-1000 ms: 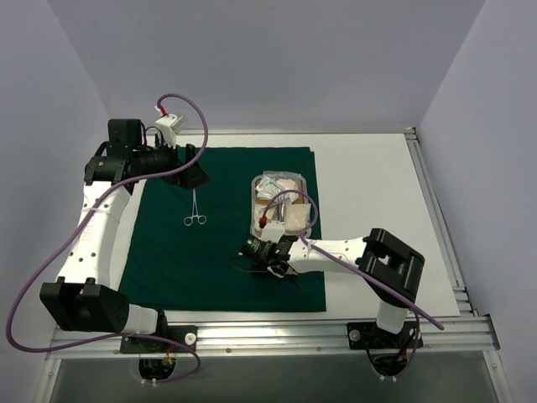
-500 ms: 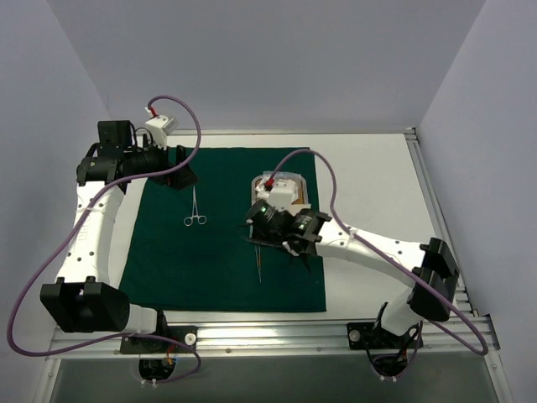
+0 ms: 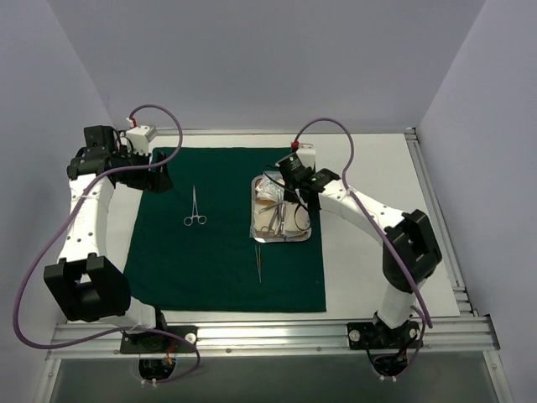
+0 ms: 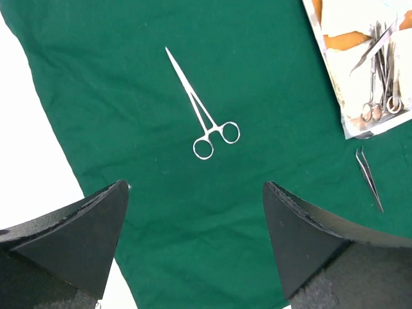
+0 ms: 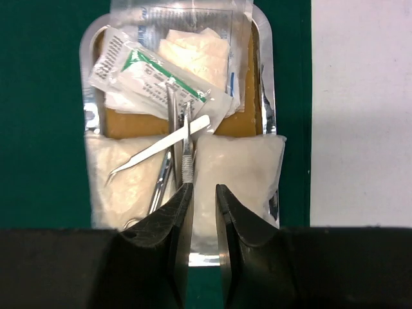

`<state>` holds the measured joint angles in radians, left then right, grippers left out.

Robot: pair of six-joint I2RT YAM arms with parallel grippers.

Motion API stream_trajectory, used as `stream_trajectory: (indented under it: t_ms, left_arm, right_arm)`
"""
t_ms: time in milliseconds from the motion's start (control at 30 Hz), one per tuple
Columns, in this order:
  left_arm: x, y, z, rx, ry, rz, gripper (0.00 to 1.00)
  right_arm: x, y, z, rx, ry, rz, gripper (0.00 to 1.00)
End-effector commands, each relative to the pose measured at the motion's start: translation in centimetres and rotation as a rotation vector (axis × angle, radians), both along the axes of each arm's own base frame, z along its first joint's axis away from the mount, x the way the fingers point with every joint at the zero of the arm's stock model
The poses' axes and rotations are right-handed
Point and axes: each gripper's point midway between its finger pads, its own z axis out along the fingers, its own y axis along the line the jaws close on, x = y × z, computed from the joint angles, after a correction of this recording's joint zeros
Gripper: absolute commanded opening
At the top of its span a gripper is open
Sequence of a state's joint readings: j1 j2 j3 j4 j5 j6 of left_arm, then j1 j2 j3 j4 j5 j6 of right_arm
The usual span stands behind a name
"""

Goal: Open and lay out the surgical kit
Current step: Pick up the medical item from the container.

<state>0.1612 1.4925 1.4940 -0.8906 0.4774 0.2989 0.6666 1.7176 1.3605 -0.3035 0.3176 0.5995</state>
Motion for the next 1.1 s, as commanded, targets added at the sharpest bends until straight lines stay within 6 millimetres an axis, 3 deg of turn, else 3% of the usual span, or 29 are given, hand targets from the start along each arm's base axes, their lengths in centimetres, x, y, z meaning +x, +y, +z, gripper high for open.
stream_trajectory:
  t_ms: [0,67,100,167,300,467,500,600,667,733,767,900,1067]
  left_arm:
    - [0.0,0.4,-0.4,0.003,0.011,-0.008,0.94]
    - [0.1,0.6,-0.6,-0.005,0.017,-0.002,0.94]
    - [0.0,0.5,-0.7,-0.009,0.023,-0.004,0.94]
    - [0.1,0.5,-1.0,-0.018,0.028,-0.008,0.94]
    - [0.2,0.3,-1.2,-0.028,0.039,-0.012,0.94]
    - [0.5,0.3,-1.7,-0.042,0.053,-0.015,0.94]
    - [0.5,0.3,-1.6,-0.045,0.053,-0.015,0.94]
    - [0.8,0.4,-1.8,-0.047,0.058,-0.015,0.94]
    - [0.8,0.4,-1.7,-0.044,0.064,-0.020,0.94]
    - [0.9,0.5,-1.5,-0.035,0.060,-0.025,0.94]
    - [1.0,0.6,-1.5,-0.033,0.060,-0.023,0.94]
    - [1.0,0.8,-1.0,-0.028,0.054,-0.011,0.94]
    - [1.1,1.1,-1.0,-0.013,0.052,-0.005,0.94]
  right_arm:
    - [2.2,0.9,0.0,-0.013,-0.013,0.076,0.17]
    - [2.9,1.3,-1.6,-0.034,0.011,0.089,0.17]
    - [3.3,1.8,-1.4,-0.030,0.010,0.102,0.17]
    - [3.6,2.0,-3.4,-0.055,0.054,0.109,0.18]
    - [4.2,2.4,-4.5,-0.062,0.071,0.118,0.18]
    - [4.3,4.0,-3.4,-0.041,0.046,0.209,0.21]
    - [3.7,5.1,-2.9,-0.034,0.042,0.276,0.24]
    - [2.7,6.0,-1.0,-0.210,-0.010,0.521,0.35]
    - [2.8,5.3,0.7,-0.349,-0.058,0.678,0.40]
    - [3.4,4.9,2.1,-0.342,-0.089,0.794,0.46]
    - [3.1,6.2,2.9,-0.299,-0.123,0.934,0.47]
    - [5.2,5.6,1.7,-0.407,-0.100,1.045,0.47]
    - [4.8,4.9,-0.2,-0.496,-0.044,1.157,0.48]
